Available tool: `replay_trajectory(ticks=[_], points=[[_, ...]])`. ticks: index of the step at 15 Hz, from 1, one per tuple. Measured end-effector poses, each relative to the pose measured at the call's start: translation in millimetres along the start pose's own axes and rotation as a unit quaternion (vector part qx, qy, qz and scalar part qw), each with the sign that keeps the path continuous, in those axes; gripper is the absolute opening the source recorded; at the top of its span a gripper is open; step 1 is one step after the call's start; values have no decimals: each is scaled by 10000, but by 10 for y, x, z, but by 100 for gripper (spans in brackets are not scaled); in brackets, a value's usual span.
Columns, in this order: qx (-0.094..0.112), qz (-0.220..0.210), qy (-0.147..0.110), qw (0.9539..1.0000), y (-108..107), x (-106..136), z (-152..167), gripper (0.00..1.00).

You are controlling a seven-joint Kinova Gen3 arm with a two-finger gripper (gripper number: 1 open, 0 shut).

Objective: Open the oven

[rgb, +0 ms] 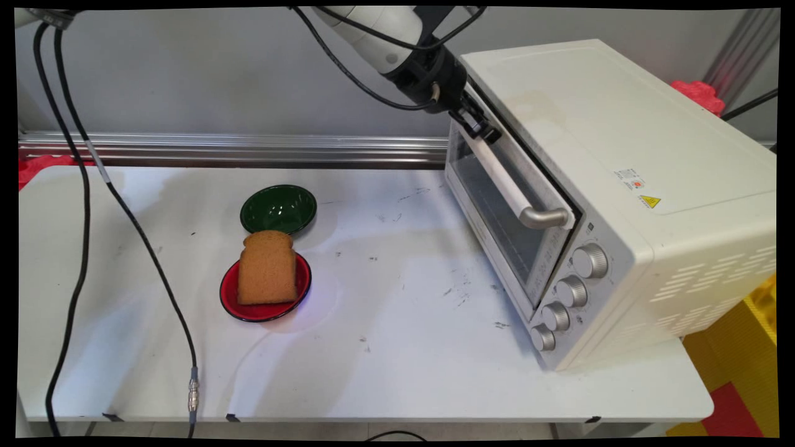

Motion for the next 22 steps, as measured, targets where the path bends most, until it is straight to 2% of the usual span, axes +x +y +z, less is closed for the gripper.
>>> replay_trajectory(ticks=[12,22], points=[[-42,-14,-299,9995,34,-392,-165,0],[11,-37,-456,9990,2,-754,-249,0]])
